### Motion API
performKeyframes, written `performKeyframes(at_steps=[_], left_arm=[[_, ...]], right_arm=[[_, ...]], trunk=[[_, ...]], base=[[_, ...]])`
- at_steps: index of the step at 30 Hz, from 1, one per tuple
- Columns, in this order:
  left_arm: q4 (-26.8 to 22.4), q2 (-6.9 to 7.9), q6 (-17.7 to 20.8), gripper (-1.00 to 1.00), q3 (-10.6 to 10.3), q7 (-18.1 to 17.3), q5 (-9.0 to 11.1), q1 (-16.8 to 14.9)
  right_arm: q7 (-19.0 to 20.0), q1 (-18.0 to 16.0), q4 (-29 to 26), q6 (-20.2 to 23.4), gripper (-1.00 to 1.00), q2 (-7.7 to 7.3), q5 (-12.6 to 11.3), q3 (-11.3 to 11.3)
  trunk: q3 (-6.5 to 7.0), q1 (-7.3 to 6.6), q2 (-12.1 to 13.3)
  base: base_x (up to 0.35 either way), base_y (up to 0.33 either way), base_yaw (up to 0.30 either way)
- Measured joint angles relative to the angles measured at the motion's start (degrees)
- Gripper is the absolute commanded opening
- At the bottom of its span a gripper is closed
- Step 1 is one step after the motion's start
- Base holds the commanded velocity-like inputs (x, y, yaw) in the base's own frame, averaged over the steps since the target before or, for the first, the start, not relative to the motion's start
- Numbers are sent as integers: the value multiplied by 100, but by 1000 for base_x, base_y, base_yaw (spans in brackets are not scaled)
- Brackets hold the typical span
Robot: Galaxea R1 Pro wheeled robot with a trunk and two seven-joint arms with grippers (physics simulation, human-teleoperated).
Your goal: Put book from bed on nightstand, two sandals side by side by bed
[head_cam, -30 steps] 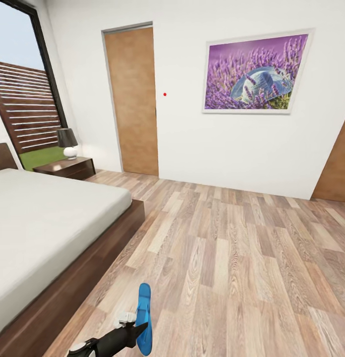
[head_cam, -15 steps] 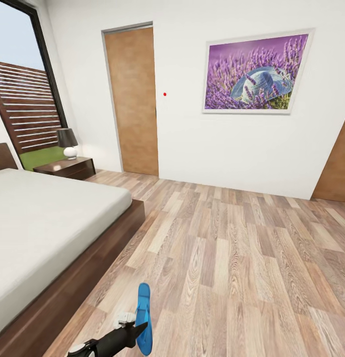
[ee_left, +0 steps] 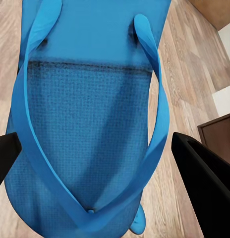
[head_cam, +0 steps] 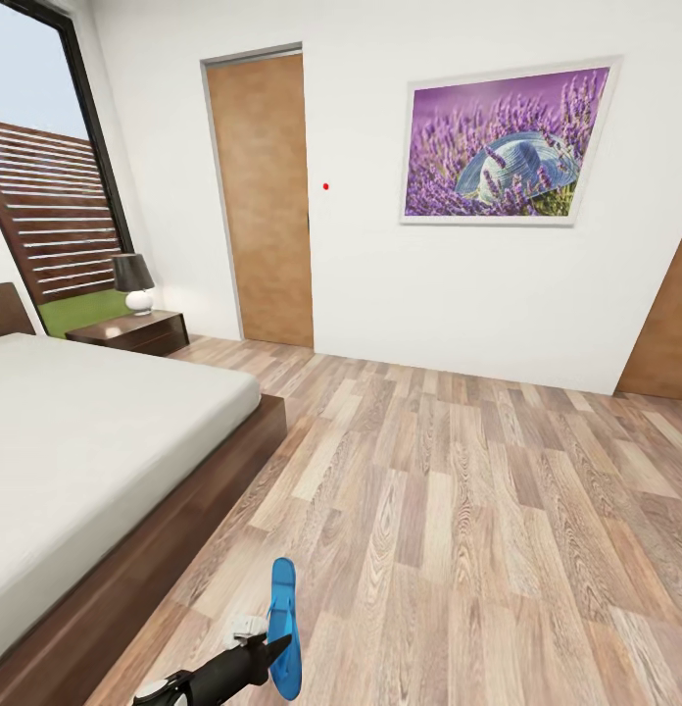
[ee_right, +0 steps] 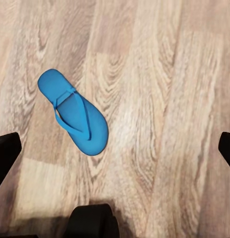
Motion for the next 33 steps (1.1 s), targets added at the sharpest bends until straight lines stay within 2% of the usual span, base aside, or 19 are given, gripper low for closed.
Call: performKeyframes(at_steps=[12,13,15,16,33], left_arm=[[0,0,1,-100,0,-2,0,0],[0,0,1,-100,0,-1,0,0],[0,0,0,-100,0,-2,0,0],[0,0,0,-100,0,-1,0,0],[0,0,1,-100,0,-7,1,0]], right_arm=[[-393,0,0,-384,100,0,10,1],[-1677,-2,3,-767,100,2,14,-22],[-5467,-1,9,-761,100,1,17,-35],[-5777,-2,10,-756,100,2,19,-30],[-5789,-2,10,-758,100,2,20,-28]], trunk=[[0,0,0],[0,0,0],[0,0,0],[0,0,0],[0,0,0]], base=[[0,0,0],[0,0,0],[0,0,0],[0,0,0],[0,0,0]])
